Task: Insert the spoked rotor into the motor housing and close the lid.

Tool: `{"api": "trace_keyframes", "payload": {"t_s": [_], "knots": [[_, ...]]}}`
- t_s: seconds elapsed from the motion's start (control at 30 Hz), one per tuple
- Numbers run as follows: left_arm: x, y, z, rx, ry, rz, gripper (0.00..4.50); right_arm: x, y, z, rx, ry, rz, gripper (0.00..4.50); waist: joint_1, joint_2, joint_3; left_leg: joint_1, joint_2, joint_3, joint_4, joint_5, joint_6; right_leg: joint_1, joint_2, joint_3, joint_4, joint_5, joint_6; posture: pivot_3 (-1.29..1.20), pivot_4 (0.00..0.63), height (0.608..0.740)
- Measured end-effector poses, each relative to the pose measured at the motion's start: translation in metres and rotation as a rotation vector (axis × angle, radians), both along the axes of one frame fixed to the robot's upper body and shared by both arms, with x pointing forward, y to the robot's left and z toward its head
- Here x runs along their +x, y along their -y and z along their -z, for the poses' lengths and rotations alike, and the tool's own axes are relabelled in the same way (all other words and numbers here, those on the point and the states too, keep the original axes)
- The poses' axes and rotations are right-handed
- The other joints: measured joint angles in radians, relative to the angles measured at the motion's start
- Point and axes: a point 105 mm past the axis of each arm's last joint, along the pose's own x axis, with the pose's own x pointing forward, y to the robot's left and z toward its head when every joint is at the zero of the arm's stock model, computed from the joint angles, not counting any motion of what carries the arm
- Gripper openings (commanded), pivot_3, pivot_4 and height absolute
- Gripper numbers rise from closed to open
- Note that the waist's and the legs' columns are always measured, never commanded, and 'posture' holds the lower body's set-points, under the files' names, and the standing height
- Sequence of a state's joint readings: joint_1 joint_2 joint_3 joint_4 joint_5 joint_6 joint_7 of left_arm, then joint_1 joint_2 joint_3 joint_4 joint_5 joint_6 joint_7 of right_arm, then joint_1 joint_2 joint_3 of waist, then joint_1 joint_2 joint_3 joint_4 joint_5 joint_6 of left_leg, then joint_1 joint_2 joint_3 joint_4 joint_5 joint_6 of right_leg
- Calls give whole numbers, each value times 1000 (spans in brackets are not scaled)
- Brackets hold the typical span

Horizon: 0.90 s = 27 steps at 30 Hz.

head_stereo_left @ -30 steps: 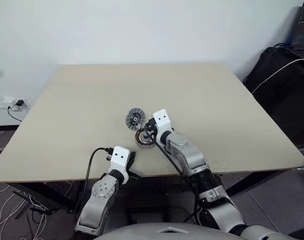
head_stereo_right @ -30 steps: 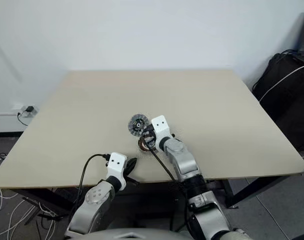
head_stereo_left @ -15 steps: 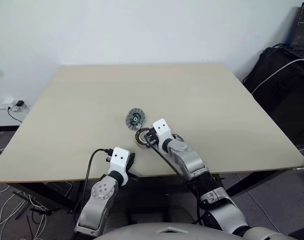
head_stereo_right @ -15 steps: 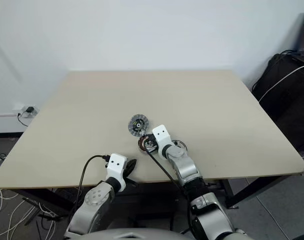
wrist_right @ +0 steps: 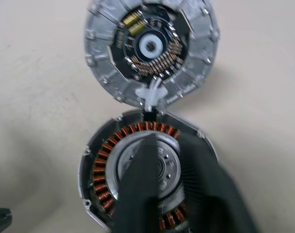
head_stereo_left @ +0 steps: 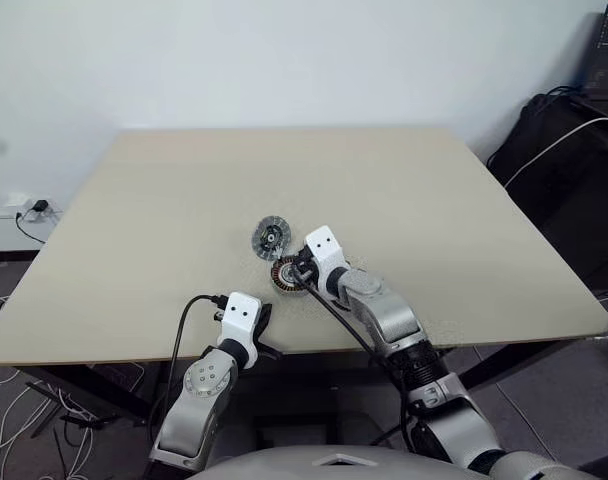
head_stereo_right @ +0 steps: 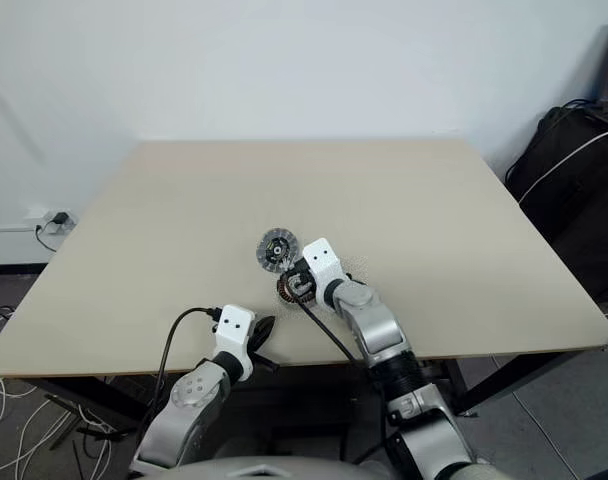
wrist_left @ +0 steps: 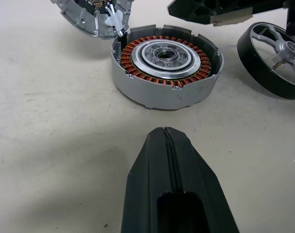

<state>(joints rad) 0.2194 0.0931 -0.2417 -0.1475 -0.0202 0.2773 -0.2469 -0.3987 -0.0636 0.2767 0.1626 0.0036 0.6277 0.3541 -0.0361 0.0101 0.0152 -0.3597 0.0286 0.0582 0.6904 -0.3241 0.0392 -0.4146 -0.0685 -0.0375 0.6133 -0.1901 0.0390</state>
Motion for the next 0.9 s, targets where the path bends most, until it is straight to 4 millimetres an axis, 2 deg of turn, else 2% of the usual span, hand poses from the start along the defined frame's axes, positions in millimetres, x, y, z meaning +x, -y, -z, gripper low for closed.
{"api": "trace_keyframes", "payload": {"t_s": [0.07, 0.33, 0.63, 0.9], "knots": [[0, 0, 0, -2, 0, -1, 0, 3, 0, -2, -26, 4, 2, 2233, 0, 0, 0, 0, 0, 0, 0, 0, 0, 0, 0, 0, 0, 0, 0, 0, 0, 740], [0, 2, 0, -9, 0, -8, 0, 2, -3, 0, -133, 2, -22, 2233, 0, 0, 0, 0, 0, 0, 0, 0, 0, 0, 0, 0, 0, 0, -1, 0, 0, 740], [0, 2, 3, -8, -13, -10, 0, -6, 0, 15, -258, -24, -110, 2233, 0, 0, 0, 0, 0, 0, 0, 0, 0, 0, 0, 0, 0, 0, -1, 0, 0, 740], [0, 1, 3, -8, -13, -11, 0, -5, 3, 17, -309, -11, -132, 2233, 0, 0, 0, 0, 0, 0, 0, 0, 0, 0, 0, 0, 0, 0, -1, 0, 0, 740]]}}
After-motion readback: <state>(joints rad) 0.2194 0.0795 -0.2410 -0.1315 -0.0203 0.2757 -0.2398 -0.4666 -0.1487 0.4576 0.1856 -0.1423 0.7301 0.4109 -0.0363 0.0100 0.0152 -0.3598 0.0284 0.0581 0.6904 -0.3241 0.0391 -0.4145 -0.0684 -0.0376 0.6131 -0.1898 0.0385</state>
